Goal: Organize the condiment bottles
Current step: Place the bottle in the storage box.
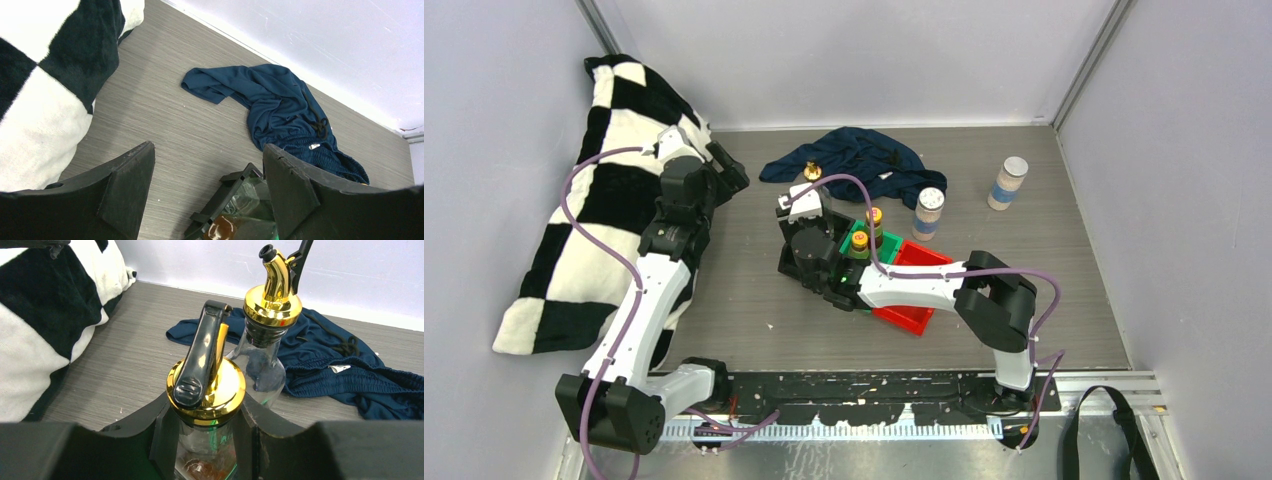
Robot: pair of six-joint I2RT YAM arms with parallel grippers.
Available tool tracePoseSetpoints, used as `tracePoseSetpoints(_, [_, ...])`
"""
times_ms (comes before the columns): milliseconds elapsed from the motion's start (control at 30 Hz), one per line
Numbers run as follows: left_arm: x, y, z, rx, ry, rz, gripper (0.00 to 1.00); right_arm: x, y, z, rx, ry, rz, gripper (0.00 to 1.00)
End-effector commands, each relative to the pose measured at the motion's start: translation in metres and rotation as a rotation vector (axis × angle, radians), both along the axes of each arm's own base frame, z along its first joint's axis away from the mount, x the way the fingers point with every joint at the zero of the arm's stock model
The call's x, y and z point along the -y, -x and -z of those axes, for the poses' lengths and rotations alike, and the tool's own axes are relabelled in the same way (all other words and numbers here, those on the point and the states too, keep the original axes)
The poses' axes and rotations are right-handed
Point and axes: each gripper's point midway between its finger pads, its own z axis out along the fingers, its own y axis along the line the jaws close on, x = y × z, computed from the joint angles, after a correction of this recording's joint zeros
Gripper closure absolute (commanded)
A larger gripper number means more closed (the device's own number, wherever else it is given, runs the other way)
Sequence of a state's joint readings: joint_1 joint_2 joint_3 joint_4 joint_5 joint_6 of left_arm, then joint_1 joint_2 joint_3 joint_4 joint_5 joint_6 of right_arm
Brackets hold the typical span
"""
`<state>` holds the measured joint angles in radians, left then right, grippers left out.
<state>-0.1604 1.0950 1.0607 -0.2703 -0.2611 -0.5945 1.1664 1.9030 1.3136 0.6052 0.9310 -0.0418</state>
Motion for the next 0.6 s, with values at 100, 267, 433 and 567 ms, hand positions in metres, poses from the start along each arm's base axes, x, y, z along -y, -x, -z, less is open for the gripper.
tracePoseSetpoints(100, [-0.001, -0.003, -0.011, 0.044, 0.015, -0.002, 0.21, -0.001, -0.003, -0.036, 0.043, -0.143, 0.018, 0.48])
tracePoseSetpoints(267, [-0.001, -0.003, -0.011, 0.043, 0.015, -0.001, 0.2, -0.003, -0.001, -0.04, 0.044, -0.135, 0.009, 0.47])
tracePoseSetpoints(433, [-0.001, -0.002, -0.011, 0.045, 0.016, -0.001, 0.21, -0.003, 0.0, -0.048, 0.052, -0.125, 0.01, 0.46])
tracePoseSetpoints(567, [-0.001, -0.002, -0.01, 0.044, 0.017, -0.003, 0.21, -0.004, 0.002, -0.054, 0.061, -0.12, 0.006, 0.46])
